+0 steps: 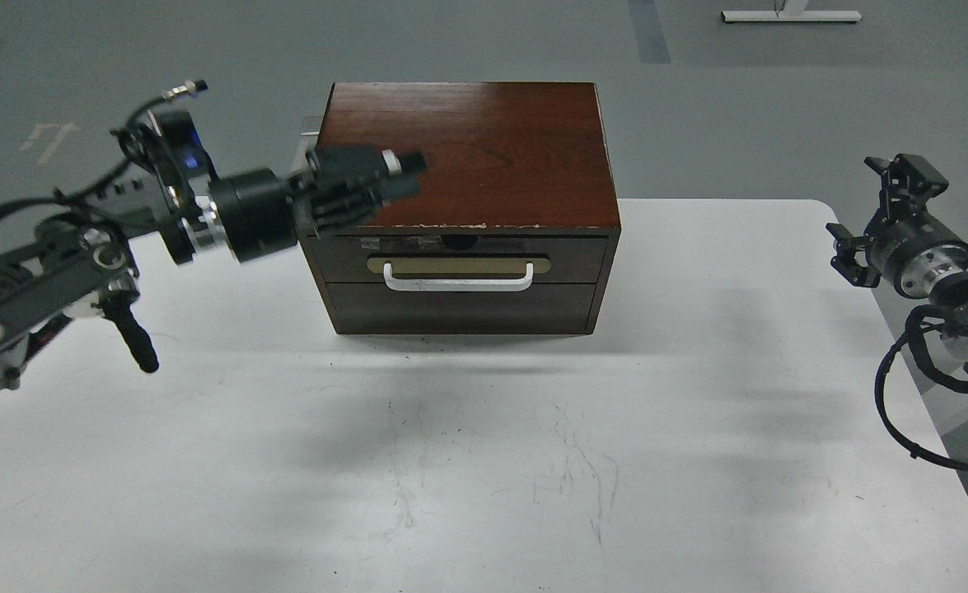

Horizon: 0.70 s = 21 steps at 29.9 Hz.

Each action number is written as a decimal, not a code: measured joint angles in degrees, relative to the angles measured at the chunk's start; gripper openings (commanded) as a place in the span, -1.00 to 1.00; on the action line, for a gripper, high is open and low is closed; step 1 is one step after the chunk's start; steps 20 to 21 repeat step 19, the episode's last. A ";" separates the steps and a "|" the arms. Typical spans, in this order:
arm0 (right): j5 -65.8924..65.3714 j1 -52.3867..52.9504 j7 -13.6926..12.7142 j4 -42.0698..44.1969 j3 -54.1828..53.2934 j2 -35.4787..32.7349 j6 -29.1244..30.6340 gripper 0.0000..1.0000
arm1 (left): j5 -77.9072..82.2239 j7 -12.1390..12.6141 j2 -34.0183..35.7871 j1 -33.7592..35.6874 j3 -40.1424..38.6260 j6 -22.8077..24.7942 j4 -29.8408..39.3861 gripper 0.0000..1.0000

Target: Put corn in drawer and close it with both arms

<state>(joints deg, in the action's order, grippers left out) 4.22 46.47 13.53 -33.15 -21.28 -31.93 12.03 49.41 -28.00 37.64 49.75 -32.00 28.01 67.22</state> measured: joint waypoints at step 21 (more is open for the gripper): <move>-0.57 3.49 9.52 -6.28 0.16 8.45 0.01 1.00 | -34.45 16.03 1.21 -13.62 -8.07 -0.03 -27.21 0.96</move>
